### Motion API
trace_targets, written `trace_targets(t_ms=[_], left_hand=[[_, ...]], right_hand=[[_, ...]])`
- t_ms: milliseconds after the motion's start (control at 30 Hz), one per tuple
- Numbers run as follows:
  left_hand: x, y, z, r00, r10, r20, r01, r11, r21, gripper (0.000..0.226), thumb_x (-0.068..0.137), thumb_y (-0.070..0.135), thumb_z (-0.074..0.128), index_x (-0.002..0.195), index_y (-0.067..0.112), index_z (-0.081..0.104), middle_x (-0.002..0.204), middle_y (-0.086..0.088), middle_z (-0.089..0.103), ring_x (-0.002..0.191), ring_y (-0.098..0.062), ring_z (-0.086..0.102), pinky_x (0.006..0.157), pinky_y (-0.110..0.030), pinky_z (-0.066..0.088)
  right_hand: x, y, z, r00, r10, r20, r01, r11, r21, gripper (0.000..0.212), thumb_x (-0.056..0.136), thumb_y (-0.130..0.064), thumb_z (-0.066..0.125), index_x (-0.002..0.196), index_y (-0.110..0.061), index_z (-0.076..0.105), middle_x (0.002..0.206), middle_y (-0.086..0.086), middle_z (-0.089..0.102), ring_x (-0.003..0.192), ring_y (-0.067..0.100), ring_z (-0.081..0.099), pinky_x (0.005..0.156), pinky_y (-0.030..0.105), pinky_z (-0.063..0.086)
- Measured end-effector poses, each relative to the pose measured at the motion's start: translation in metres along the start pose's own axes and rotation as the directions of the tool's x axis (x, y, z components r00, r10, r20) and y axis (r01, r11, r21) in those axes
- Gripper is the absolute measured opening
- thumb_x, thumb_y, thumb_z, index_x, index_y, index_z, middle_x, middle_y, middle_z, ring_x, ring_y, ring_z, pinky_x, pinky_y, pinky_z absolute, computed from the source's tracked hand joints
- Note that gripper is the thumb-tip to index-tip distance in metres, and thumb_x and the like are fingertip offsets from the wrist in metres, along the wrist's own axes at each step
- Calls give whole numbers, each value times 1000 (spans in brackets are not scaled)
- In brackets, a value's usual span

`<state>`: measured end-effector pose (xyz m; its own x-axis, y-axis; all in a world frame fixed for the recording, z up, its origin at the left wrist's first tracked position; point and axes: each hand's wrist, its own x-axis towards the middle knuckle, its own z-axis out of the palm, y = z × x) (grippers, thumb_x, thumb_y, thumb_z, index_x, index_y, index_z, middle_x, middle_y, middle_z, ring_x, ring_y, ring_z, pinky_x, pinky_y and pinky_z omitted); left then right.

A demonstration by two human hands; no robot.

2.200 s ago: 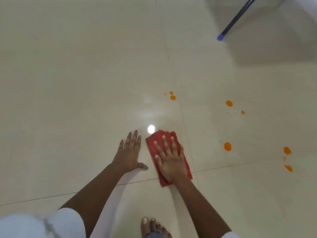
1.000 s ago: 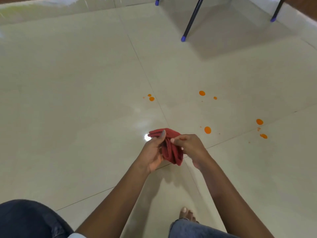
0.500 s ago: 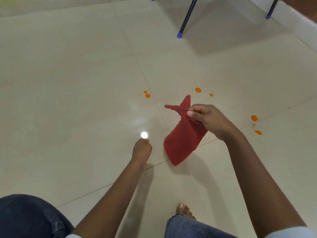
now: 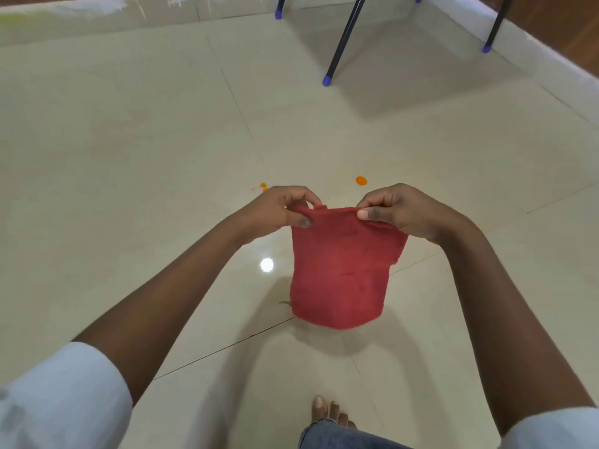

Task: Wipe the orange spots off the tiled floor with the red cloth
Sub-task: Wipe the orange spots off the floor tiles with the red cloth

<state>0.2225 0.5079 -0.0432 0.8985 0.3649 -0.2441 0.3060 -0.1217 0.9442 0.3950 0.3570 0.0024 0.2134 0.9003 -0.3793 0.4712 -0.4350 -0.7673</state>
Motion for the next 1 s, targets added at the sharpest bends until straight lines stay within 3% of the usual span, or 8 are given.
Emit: trace_targets(t_ms=[167, 333, 400, 533, 633, 733, 833, 1000], left_hand=[[-4, 14, -7, 985, 174, -12, -160, 931, 327, 41, 79, -2, 64, 109, 27, 63, 71, 14, 52, 67, -1, 49, 73, -22, 44], [-32, -34, 0, 910, 414, 30, -250, 487, 837, 11, 78, 25, 59, 81, 21, 69, 67, 6, 55, 69, -22, 57, 62, -32, 41], [-46, -67, 18, 941, 315, 125, -246, 379, 892, 12, 79, 27, 54, 82, 22, 65, 74, 1, 62, 72, -26, 60, 61, -34, 41], [-72, -104, 46, 952, -175, 250, -141, 477, 868, 12, 88, 26, 50, 94, 18, 57, 94, 2, 61, 94, -18, 52, 84, -33, 37], [-58, -98, 32, 979, -146, 139, -19, 619, 785, 9, 82, 20, 56, 90, 18, 60, 89, 1, 61, 88, -18, 52, 77, -29, 36], [-30, -95, 21, 997, -17, -71, 66, 613, 787, 29, 86, 19, 54, 114, 22, 59, 106, -2, 57, 103, -23, 48, 83, -34, 36], [-20, -106, 32, 943, 155, -293, 152, 581, 799, 39, 84, 13, 56, 123, 18, 57, 124, -9, 53, 110, -32, 49, 84, -43, 43], [-38, -147, 59, 951, 117, -287, 162, 602, 782, 42, 75, 19, 41, 110, 12, 65, 113, -16, 63, 100, -35, 62, 74, -43, 52]], right_hand=[[0, -3, 0, 991, -120, -61, 117, 992, -46, 13, 91, -14, 57, 92, -11, 70, 89, 5, 68, 78, 8, 58, 72, 17, 43], [5, 24, 53, 990, -124, 71, 138, 962, -236, 18, 90, -17, 58, 100, -6, 68, 98, 2, 65, 90, 15, 56, 83, 23, 39], [10, 46, 88, 978, -74, 197, 132, 945, -298, 21, 92, -17, 56, 101, -2, 66, 99, 3, 63, 93, 17, 54, 83, 24, 35], [10, 90, 144, 928, 81, 364, -16, 984, -179, 19, 91, -18, 57, 97, -3, 67, 90, -2, 59, 86, 15, 53, 76, 25, 37], [18, 97, 141, 952, 95, 292, -92, 995, -25, 14, 90, -16, 58, 90, -5, 66, 83, 0, 59, 78, 12, 52, 71, 20, 37], [36, 95, 121, 989, 126, -75, -119, 989, 87, 10, 90, -14, 56, 90, -14, 66, 86, 1, 63, 86, 16, 57, 73, 20, 39], [46, 99, 114, 919, 106, -381, -211, 946, -245, 29, 93, -21, 49, 120, -19, 58, 118, 1, 60, 115, 20, 49, 92, 31, 35], [56, 109, 148, 956, -237, -173, 75, 767, -638, 38, 90, -30, 39, 121, -24, 60, 134, 5, 54, 129, 26, 43, 104, 49, 30]])
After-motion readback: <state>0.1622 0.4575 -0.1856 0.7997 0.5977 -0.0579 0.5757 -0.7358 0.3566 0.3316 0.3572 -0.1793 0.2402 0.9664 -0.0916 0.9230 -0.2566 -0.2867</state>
